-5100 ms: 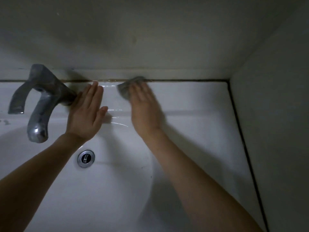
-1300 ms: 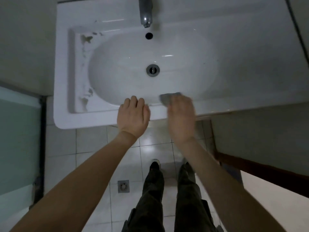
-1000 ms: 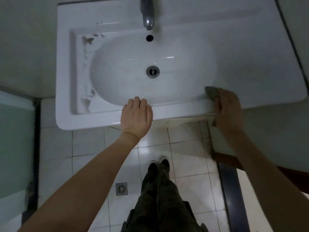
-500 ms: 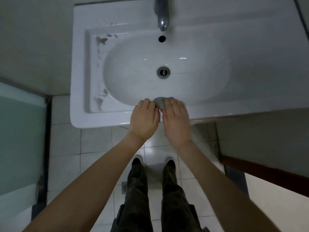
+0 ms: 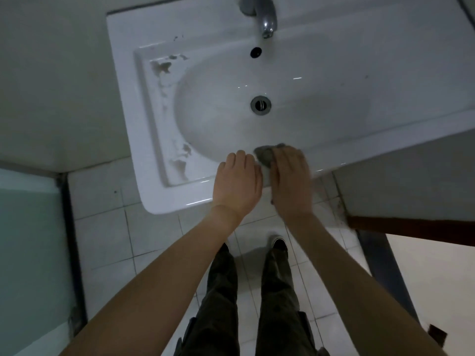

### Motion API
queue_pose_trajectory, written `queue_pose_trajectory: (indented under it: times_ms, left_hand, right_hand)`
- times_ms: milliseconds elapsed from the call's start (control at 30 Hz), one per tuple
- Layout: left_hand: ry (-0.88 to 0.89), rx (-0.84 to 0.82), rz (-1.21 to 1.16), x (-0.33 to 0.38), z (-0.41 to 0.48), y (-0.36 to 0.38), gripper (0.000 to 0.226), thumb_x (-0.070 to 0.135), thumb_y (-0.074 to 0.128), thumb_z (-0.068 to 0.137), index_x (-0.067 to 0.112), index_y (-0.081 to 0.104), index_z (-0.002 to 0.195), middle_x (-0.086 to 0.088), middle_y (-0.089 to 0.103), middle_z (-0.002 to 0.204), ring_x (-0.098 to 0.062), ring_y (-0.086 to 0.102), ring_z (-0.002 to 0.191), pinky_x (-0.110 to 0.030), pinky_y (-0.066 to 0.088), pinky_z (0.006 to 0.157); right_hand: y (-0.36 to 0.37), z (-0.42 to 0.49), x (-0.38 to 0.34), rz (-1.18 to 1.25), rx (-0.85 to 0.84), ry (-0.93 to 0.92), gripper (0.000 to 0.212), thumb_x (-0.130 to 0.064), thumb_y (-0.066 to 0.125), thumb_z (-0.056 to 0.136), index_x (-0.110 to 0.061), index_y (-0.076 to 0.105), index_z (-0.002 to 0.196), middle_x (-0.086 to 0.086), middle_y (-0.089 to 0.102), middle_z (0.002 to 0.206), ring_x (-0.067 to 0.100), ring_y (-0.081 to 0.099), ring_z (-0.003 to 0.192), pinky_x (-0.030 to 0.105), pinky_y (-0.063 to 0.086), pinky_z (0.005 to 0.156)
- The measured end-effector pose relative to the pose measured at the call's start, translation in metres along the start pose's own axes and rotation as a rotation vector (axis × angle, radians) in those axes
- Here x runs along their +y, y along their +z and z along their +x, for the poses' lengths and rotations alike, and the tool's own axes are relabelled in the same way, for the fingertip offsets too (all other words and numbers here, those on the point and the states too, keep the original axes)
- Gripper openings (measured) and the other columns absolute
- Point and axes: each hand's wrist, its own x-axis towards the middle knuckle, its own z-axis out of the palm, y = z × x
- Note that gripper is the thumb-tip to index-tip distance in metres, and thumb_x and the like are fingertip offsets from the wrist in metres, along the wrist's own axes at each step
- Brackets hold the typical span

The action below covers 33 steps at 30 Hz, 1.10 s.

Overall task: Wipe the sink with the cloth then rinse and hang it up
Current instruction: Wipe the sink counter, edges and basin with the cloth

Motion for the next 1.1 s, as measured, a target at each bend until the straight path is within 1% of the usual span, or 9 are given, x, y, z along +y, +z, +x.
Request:
queue_pose_trajectory:
  times_ms: [133, 200, 333, 433, 600, 733, 933, 1033, 1100]
  left_hand:
    - [0.01, -0.024, -0.011, -0.001, -0.002, -0.003, 0.026, 0.02, 0.036, 0.092, 0.009, 0.058, 0.084, -0.01, 0.057, 0.082, -0.026, 0.052, 0.075, -0.033, 0.036, 0.064]
    - [0.003, -0.027, -0.01, -0.001, -0.001, -0.003, 0.029, 0.021, 0.034, 0.094, 0.008, 0.057, 0.085, -0.01, 0.055, 0.082, -0.026, 0.051, 0.075, -0.033, 0.035, 0.064]
    - [-0.012, -0.012, -0.03, 0.002, -0.002, -0.001, 0.027, 0.02, 0.033, 0.093, 0.007, 0.055, 0.082, -0.01, 0.054, 0.081, -0.026, 0.049, 0.073, -0.034, 0.036, 0.062]
    - [-0.029, -0.001, -0.028, 0.004, -0.001, 0.001, 0.028, 0.021, 0.034, 0.093, 0.007, 0.056, 0.084, -0.01, 0.055, 0.083, -0.026, 0.05, 0.074, -0.034, 0.037, 0.063]
    - [-0.039, -0.078, -0.008, 0.003, 0.0, -0.002, 0.026, 0.021, 0.035, 0.089, 0.009, 0.058, 0.084, -0.009, 0.057, 0.084, -0.026, 0.053, 0.077, -0.032, 0.034, 0.063]
    - [-0.05, -0.08, -0.165, 0.0, 0.001, -0.023, 0.031, 0.024, 0.035, 0.088, 0.008, 0.06, 0.08, -0.01, 0.058, 0.08, -0.028, 0.054, 0.075, -0.033, 0.04, 0.062]
    - [-0.14, 0.177, -0.144, -0.091, 0.006, -0.085, 0.044, 0.03, 0.049, 0.09, 0.006, 0.056, 0.126, -0.015, 0.056, 0.122, -0.03, 0.052, 0.112, -0.04, 0.045, 0.094]
    - [-0.395, 0.127, -0.233, -0.157, 0.008, -0.089, 0.061, 0.035, 0.048, 0.094, 0.01, 0.033, 0.148, -0.023, 0.032, 0.148, -0.036, 0.032, 0.137, -0.041, 0.031, 0.112]
    - [-0.525, 0.041, -0.444, -0.176, 0.007, -0.079, 0.063, 0.031, 0.043, 0.1, 0.012, 0.016, 0.154, -0.019, 0.016, 0.158, -0.031, 0.018, 0.146, -0.03, 0.017, 0.116]
  right_hand:
    - [-0.004, 0.004, 0.011, -0.003, -0.132, -0.215, 0.035, -0.017, 0.048, 0.096, -0.001, 0.055, 0.126, 0.016, 0.06, 0.122, 0.03, 0.055, 0.115, 0.037, 0.038, 0.108]
    - [-0.029, 0.012, 0.045, 0.01, -0.097, -0.064, 0.03, -0.016, 0.045, 0.099, -0.005, 0.053, 0.126, 0.016, 0.058, 0.123, 0.029, 0.052, 0.114, 0.03, 0.035, 0.103]
    - [-0.059, 0.025, 0.114, -0.063, 0.002, 0.203, 0.035, -0.019, 0.038, 0.101, 0.0, 0.053, 0.127, 0.022, 0.056, 0.124, 0.035, 0.049, 0.116, 0.033, 0.034, 0.105]
    - [-0.049, 0.027, 0.094, -0.07, 0.062, 0.26, 0.041, -0.027, 0.032, 0.102, -0.001, 0.055, 0.125, 0.018, 0.057, 0.124, 0.034, 0.05, 0.117, 0.036, 0.037, 0.106]
    - [0.008, -0.008, -0.012, -0.017, -0.018, -0.023, 0.036, -0.009, 0.054, 0.091, -0.002, 0.056, 0.126, 0.015, 0.059, 0.127, 0.028, 0.049, 0.125, 0.044, 0.034, 0.112]
    - [0.01, -0.007, -0.004, -0.048, -0.126, -0.103, 0.043, -0.007, 0.055, 0.089, 0.001, 0.051, 0.131, 0.017, 0.056, 0.132, 0.03, 0.045, 0.13, 0.045, 0.03, 0.114]
    - [-0.005, -0.005, -0.018, 0.03, -0.071, -0.042, 0.042, -0.02, 0.036, 0.098, 0.005, 0.049, 0.129, 0.023, 0.053, 0.131, 0.033, 0.043, 0.126, 0.049, 0.034, 0.112]
    - [-0.002, -0.006, -0.021, 0.037, -0.052, 0.027, 0.042, -0.021, 0.035, 0.099, 0.004, 0.049, 0.13, 0.023, 0.053, 0.132, 0.032, 0.041, 0.127, 0.047, 0.03, 0.114]
    - [0.002, -0.005, -0.032, 0.02, -0.041, 0.12, 0.038, -0.016, 0.043, 0.099, 0.004, 0.049, 0.13, 0.023, 0.052, 0.134, 0.033, 0.042, 0.129, 0.044, 0.028, 0.115]
